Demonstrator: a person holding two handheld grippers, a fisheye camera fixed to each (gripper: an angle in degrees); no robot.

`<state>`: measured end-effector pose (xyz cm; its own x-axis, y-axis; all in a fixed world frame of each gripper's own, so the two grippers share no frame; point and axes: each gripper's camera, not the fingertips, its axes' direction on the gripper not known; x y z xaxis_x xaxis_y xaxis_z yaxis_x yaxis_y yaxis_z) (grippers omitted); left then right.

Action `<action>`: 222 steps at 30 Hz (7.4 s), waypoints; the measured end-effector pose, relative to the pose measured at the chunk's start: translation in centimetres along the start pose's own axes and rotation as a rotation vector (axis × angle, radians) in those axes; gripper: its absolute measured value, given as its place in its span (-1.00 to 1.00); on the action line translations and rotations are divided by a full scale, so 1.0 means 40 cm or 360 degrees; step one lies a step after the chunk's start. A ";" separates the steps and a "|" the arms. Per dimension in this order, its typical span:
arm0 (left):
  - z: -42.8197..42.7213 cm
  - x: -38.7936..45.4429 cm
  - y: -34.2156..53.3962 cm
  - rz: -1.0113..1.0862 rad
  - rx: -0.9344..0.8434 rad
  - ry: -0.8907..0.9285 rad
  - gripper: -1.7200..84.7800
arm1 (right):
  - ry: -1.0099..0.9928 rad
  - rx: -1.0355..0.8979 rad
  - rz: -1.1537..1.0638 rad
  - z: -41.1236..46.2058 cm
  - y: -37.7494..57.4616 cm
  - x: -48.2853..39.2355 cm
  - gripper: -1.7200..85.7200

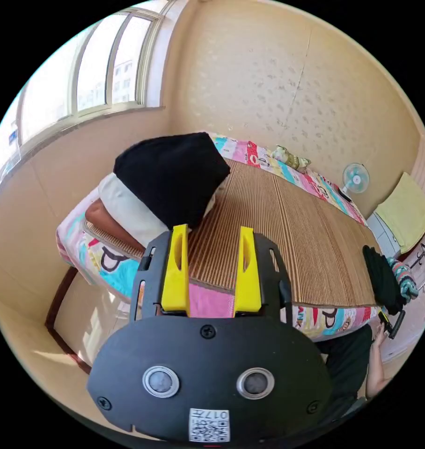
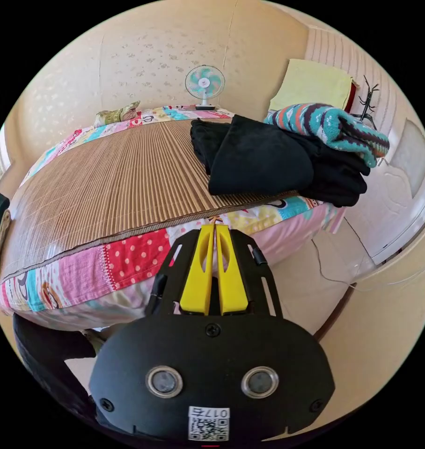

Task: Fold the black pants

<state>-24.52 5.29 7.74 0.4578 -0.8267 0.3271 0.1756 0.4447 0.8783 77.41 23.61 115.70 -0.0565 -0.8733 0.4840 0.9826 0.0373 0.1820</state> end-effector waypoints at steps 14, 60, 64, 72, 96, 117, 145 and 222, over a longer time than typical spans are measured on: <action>0.373 -0.014 -0.251 -0.0206 -0.0452 -0.0256 -0.87 | -0.0037 -0.0107 0.0202 0.032 0.026 -0.016 -0.95; 0.232 -0.697 -0.023 -0.0796 -0.0365 0.1451 -0.84 | -0.1115 -0.0001 -0.0419 -0.149 -0.029 0.036 -0.95; 0.155 -0.646 0.001 -0.0597 -0.0348 0.1451 -0.84 | -0.1501 0.0008 -0.0732 -0.278 -0.074 -0.147 -0.94; -0.033 -0.576 0.063 0.0202 0.0119 0.2282 -0.85 | -0.2375 0.0029 -0.1242 -0.580 -0.146 -0.340 -0.78; -0.588 -0.669 0.156 0.1894 0.1719 0.4480 -0.85 | -0.2870 -0.0842 -0.1476 -0.527 -0.273 -0.368 -0.60; -0.343 -0.408 0.151 0.1366 0.1087 0.4515 -0.84 | -0.3978 -0.0570 -0.1381 -0.351 -0.310 -0.026 -0.94; 0.807 0.405 -0.419 0.0425 -0.0901 0.1197 -0.71 | -0.1194 -0.0204 -0.0741 -0.469 -0.991 -0.270 -0.81; 0.454 -0.048 0.587 0.0561 -0.0533 0.0935 -0.98 | -0.1411 -0.0698 -0.0385 -0.150 -0.253 -0.002 -0.65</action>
<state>-37.10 11.05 34.06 0.9078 -0.3389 0.2470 0.1454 0.8068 0.5727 68.55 20.40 108.67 -0.1978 -0.1527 0.9683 0.8957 -0.4295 0.1153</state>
